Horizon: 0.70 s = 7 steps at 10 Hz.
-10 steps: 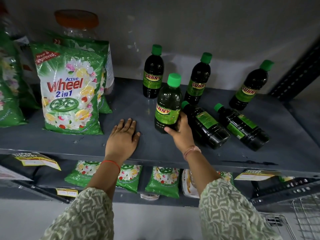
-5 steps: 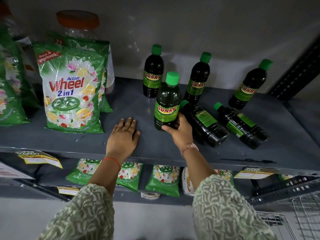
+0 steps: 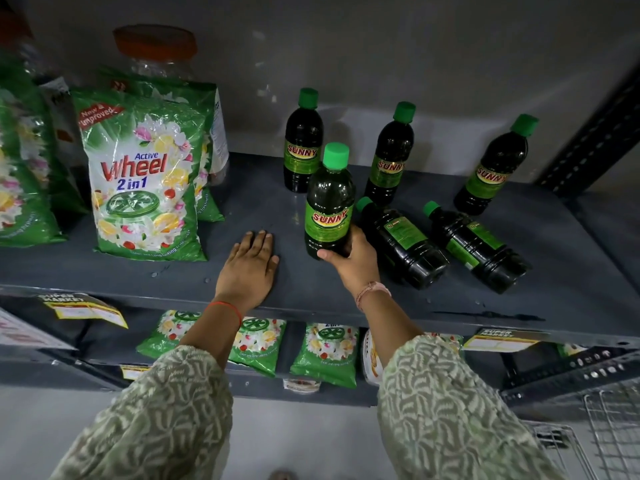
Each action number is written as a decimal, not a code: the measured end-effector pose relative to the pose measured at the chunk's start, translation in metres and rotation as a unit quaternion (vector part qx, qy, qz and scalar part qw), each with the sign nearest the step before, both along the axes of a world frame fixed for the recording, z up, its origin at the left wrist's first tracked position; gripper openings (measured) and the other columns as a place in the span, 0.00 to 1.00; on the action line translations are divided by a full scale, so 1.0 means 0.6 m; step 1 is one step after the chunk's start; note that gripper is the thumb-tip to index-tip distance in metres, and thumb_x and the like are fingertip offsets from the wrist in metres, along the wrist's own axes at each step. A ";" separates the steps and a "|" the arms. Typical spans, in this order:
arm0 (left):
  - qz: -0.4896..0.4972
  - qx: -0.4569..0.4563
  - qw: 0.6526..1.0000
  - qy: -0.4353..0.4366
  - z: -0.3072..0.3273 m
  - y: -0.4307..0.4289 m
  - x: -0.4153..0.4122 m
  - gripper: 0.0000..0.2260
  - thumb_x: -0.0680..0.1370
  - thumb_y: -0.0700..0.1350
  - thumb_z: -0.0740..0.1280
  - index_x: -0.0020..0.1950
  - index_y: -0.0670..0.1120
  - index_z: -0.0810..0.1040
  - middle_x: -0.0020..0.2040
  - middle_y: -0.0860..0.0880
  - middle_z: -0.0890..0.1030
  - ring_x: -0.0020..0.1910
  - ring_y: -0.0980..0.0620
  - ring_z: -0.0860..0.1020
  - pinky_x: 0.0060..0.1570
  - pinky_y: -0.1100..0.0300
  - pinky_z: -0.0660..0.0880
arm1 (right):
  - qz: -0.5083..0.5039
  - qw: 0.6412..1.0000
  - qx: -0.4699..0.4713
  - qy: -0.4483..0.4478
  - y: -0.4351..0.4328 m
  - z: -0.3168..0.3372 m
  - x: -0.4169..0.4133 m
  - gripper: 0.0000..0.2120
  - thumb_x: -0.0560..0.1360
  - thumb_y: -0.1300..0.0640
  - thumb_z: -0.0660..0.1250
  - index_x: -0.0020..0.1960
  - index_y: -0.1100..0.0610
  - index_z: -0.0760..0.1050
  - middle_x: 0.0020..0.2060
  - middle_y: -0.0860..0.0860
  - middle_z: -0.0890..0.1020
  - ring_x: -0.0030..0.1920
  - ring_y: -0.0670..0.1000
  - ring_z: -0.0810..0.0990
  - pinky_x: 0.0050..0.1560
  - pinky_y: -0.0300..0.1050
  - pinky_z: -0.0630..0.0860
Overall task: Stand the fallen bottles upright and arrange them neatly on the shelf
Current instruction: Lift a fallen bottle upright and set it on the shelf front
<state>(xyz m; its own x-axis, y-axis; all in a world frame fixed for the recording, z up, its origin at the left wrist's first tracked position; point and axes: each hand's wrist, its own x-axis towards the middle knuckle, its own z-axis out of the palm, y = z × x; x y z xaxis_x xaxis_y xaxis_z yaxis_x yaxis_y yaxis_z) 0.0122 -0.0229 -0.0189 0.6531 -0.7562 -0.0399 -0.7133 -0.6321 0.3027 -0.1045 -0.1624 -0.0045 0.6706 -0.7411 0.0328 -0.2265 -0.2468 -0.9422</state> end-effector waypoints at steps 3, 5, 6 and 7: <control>0.006 -0.007 1.000 0.001 0.000 0.002 -0.005 0.23 0.81 0.48 0.49 0.75 0.43 0.53 0.77 0.45 0.55 0.77 0.46 0.51 0.75 0.52 0.48 | 0.007 0.997 -0.070 0.038 0.054 -0.018 -0.088 0.27 0.66 0.58 0.74 0.61 0.61 0.68 0.56 0.58 0.80 0.57 0.55 0.78 0.59 0.50 0.75; 0.010 -0.005 1.000 0.002 0.001 0.000 -0.005 0.23 0.81 0.48 0.49 0.74 0.43 0.53 0.77 0.45 0.55 0.77 0.46 0.51 0.75 0.52 0.48 | -0.002 0.996 -0.075 0.042 0.070 -0.023 -0.111 0.27 0.66 0.57 0.74 0.61 0.61 0.68 0.56 0.58 0.80 0.57 0.56 0.78 0.60 0.51 0.75; 0.010 -0.004 1.000 0.003 0.001 0.000 -0.005 0.23 0.81 0.48 0.49 0.75 0.43 0.53 0.77 0.45 0.55 0.77 0.46 0.51 0.75 0.52 0.48 | -0.005 0.997 -0.069 0.044 0.074 -0.021 -0.115 0.27 0.66 0.57 0.74 0.61 0.61 0.68 0.56 0.59 0.80 0.58 0.56 0.78 0.60 0.51 0.75; 0.011 -0.005 1.000 0.008 0.001 -0.001 -0.005 0.23 0.81 0.48 0.49 0.75 0.43 0.53 0.78 0.45 0.54 0.77 0.46 0.50 0.75 0.52 0.48 | 0.003 0.997 -0.059 0.048 0.079 -0.013 -0.118 0.31 0.65 0.57 0.75 0.63 0.60 0.67 0.58 0.58 0.79 0.59 0.56 0.77 0.61 0.51 0.74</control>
